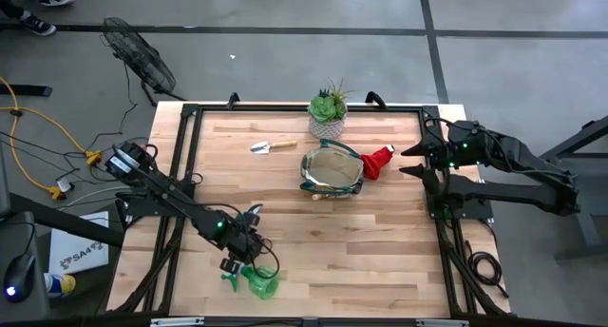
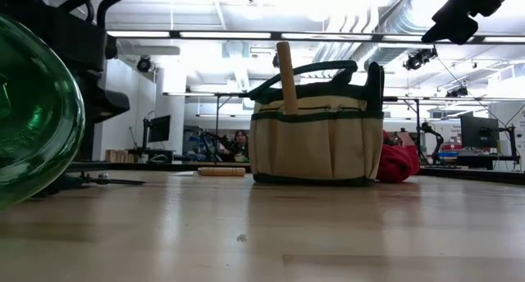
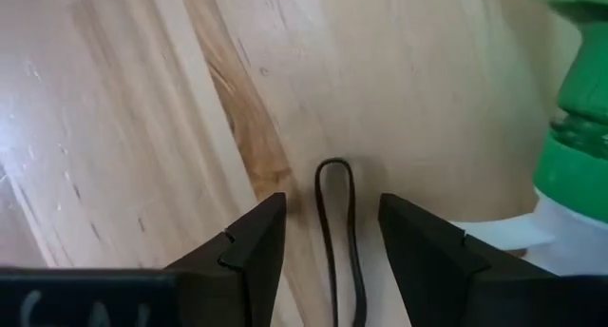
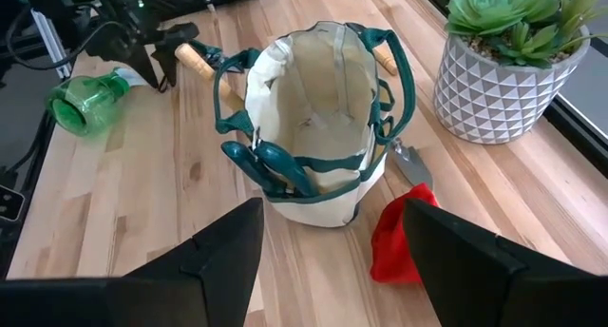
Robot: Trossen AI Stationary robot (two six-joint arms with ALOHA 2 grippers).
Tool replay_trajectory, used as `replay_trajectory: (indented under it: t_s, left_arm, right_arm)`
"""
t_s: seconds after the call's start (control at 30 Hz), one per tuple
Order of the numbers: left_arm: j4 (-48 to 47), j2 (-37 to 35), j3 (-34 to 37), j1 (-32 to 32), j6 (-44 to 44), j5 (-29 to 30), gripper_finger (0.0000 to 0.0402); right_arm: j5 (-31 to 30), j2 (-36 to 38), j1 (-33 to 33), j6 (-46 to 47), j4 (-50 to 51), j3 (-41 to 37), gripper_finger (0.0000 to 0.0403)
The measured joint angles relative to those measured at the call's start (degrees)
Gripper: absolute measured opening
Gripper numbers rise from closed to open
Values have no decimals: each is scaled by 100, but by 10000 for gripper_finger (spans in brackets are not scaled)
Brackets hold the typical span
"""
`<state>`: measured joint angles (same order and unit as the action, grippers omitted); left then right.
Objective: Pick & Place Garden tools in Gardening bag
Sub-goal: Put the green shear scissors into the brown gardening bag
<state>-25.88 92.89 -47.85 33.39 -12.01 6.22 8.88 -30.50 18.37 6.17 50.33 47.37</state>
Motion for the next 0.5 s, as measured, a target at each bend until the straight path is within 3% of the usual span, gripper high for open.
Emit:
replay_trajectory:
  t_s: [0.5]
  left_arm:
    - [167,260,-8,7,-46,-82,37]
  right_arm:
    - [0,0,0,0,0,0,244]
